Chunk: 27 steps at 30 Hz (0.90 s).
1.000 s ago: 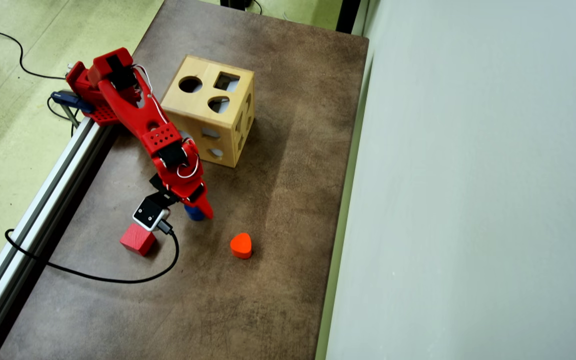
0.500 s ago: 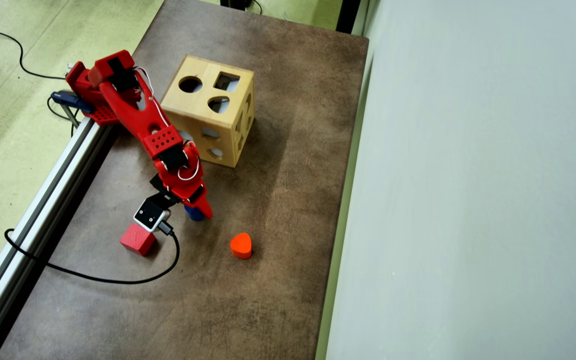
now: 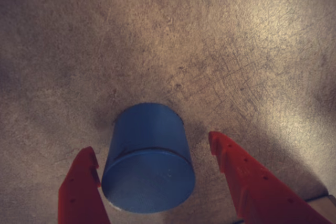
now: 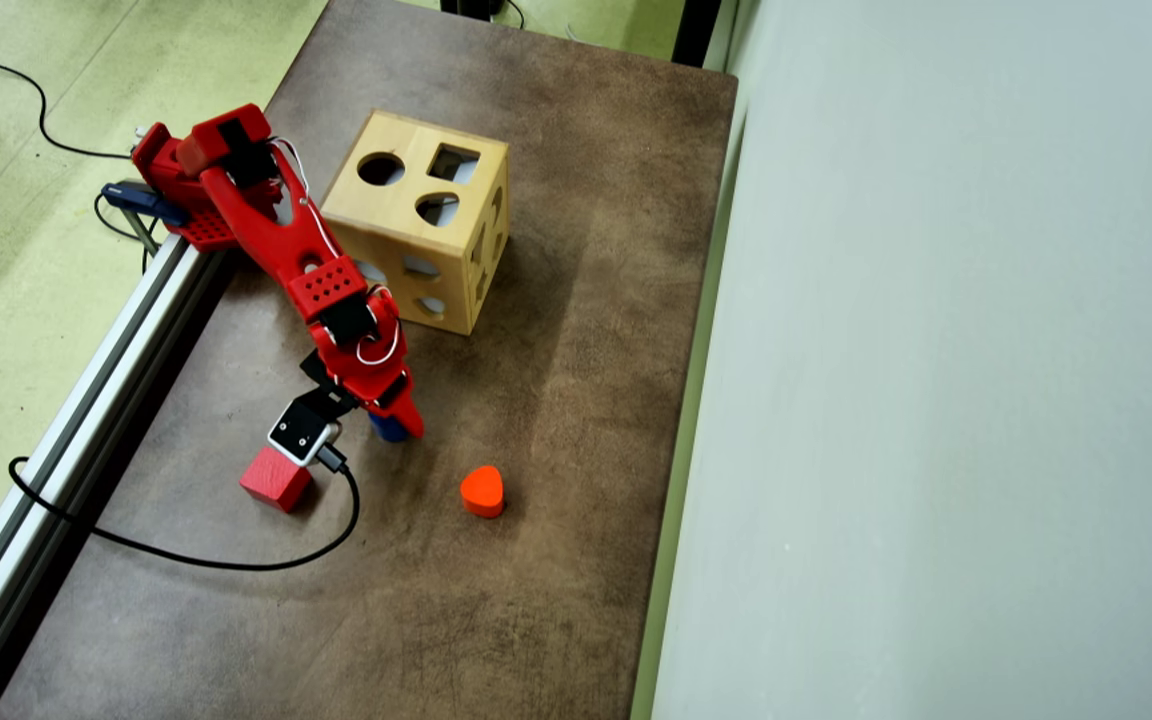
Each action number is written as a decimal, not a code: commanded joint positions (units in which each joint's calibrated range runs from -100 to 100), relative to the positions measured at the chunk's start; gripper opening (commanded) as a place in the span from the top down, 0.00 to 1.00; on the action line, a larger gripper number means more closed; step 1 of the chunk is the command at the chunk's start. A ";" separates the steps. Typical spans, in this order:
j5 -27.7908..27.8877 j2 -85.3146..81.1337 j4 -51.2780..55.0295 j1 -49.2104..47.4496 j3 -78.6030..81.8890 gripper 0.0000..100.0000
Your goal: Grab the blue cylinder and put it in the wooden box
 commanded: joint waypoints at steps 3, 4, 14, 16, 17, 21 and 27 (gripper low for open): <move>0.20 -1.74 -0.59 0.01 -1.45 0.66; 0.20 -1.74 -0.59 -0.06 -1.45 0.66; 0.20 -1.48 -0.35 0.01 -5.30 0.67; 0.20 -1.31 -0.03 0.09 -5.30 0.67; 0.20 -1.23 0.13 0.09 -5.30 0.67; 0.20 -1.14 -0.11 0.16 -5.12 0.67; 0.20 -1.06 -0.43 0.09 -4.76 0.67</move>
